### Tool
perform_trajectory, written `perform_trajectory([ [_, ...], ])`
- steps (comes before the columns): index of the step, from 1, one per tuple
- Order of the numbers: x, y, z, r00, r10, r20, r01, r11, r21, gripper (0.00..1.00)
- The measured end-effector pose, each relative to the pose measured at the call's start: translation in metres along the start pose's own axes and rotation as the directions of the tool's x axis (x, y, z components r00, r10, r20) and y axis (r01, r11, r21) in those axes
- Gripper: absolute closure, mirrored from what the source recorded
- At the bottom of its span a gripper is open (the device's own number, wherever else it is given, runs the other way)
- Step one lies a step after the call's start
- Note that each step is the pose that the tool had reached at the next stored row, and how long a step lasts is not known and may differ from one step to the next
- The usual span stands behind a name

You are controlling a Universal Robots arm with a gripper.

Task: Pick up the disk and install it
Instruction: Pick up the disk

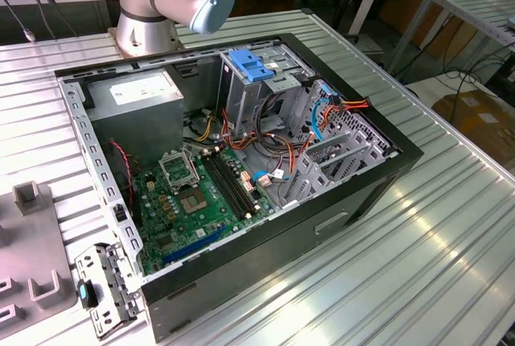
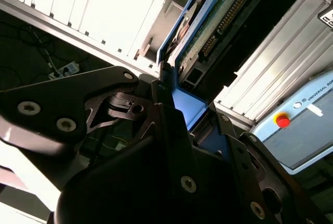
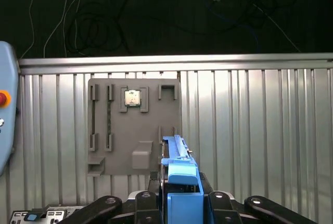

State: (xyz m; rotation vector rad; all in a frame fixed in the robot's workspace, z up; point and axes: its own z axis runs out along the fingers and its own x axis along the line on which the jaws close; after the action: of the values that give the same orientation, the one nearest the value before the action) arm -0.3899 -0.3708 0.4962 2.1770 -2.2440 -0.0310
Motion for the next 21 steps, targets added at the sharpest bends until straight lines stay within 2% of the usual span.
perform_trajectory([
  [3, 0.0067, -0.0015, -0.0001, 1.0, 0.0, 0.0, 0.0, 1.0, 0.0, 0.63],
  [9, 0.0107, -0.0082, -0.0002, 1.0, 0.0, 0.0, 0.0, 1.0, 0.0, 0.63],
  [15, 0.0107, -0.0204, -0.0004, 1.0, 0.0, 0.0, 0.0, 1.0, 0.0, 0.63],
  [21, 0.0102, -0.0378, -0.0008, 1.0, 0.0, 0.0001, 0.0, 1.0, 0.0, 0.63],
])
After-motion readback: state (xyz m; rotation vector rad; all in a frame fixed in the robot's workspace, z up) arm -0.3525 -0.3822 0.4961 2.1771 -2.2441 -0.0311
